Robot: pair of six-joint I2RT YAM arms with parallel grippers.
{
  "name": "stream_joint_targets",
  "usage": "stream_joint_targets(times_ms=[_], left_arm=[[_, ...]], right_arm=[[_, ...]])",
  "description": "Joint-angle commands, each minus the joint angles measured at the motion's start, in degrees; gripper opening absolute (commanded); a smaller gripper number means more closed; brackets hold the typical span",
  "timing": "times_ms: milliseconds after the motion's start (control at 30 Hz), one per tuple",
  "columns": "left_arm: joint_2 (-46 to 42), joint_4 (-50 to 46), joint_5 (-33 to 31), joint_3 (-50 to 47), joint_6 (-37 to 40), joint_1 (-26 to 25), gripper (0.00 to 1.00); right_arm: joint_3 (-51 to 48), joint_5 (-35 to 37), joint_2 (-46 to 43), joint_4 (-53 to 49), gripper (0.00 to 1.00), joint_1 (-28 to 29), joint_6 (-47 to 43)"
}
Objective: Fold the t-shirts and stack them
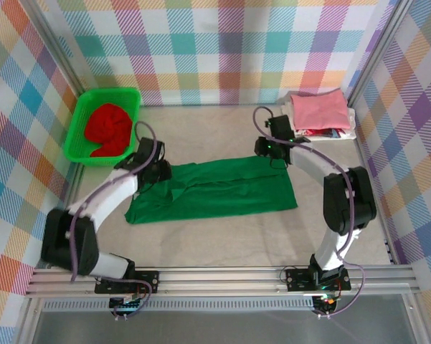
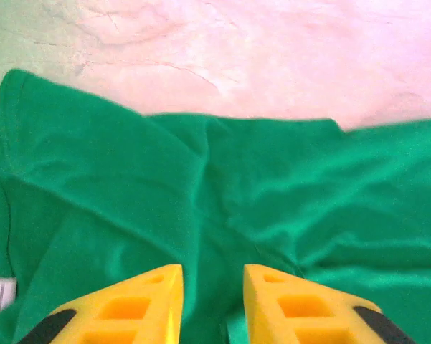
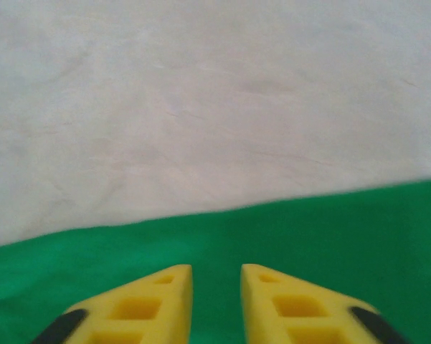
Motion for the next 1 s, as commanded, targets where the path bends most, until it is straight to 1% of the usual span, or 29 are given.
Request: stream_joint_targets(times_ms=[0, 33, 67, 100, 133, 167, 233, 367, 433, 500, 567, 600, 667, 733, 833, 867, 967], left_arm=[[8.9, -3.98, 0.89, 5.65, 0.52, 2.23, 0.26], [11.31, -3.85, 1.52, 6.67, 0.37, 2.65, 0.26], [12.94, -4.34, 1.93, 7.77, 0.03, 2.87, 0.26], [14.2, -4.88, 2.55, 8.77, -0.18, 2.89, 0.27], [14.83, -4.68, 4.56, 9.12, -0.19, 2.8, 0.28], [14.9, -3.95, 6.47, 8.82, -0.12, 2.65, 0.28], [14.66, -2.86, 8.46, 7.68, -0.34, 1.21, 0.28], [14.54, -4.4, 9.11, 6.35, 0.28, -3.08, 0.27], [13.57, -3.99, 8.16, 4.71, -0.42, -5.22, 0.26], [12.46, -3.34, 7.3, 3.1, -1.66, -6.14, 0.23], [11.0, -3.52, 3.23, 1.75, -3.0, -6.03, 0.2], [9.97, -3.72, 0.71, 1.21, -3.74, -5.54, 0.2], [8.39, -3.21, -0.27, 0.06, -3.92, -3.54, 0.23], [8.66, -3.78, -1.23, 0.37, -4.27, -0.27, 0.24], [11.21, -4.06, -1.04, 2.17, -3.2, 4.16, 0.24], [12.08, -4.28, -1.76, 2.72, -2.96, 5.13, 0.24], [14.23, -5.21, -0.58, 4.76, -2.21, 8.27, 0.23]], right_arm=[[5.64, -2.86, 5.1, -7.34, 0.11, 1.83, -3.29], [6.49, -3.27, 6.21, -8.0, 0.08, 1.96, -2.94], [6.73, -3.49, 6.77, -8.07, 0.08, 1.96, -2.7], [6.72, -3.59, 7.08, -7.82, 0.09, 1.96, -2.16], [6.37, -3.57, 7.25, -7.48, 0.12, 1.97, -1.82], [6.31, -3.29, 7.45, -7.44, 0.13, 1.95, -1.57], [6.54, -2.39, 8.19, -8.3, 0.14, 1.96, -1.21], [6.02, -1.86, 8.62, -8.23, 0.15, 1.74, -0.87], [5.54, -2.6, 9.09, -7.62, 0.15, 1.01, 0.18], [5.43, -4.38, 10.11, -7.45, 0.15, -0.26, 1.82], [5.16, -5.23, 10.8, -7.3, 0.15, -1.01, 3.04], [5.05, -5.34, 11.11, -7.11, 0.15, -1.17, 3.42], [5.07, -5.37, 11.66, -7.31, 0.15, -1.23, 3.86], [5.28, -5.26, 12.53, -7.98, 0.15, -1.82, 5.1], [4.25, -7.13, 13.12, -7.5, 0.15, -3.64, 7.66], [3.83, -7.13, 13.18, -7.37, 0.15, -4.11, 8.36], [2.63, -7.12, 13.19, -7.58, 0.15, -5.79, 9.44]])
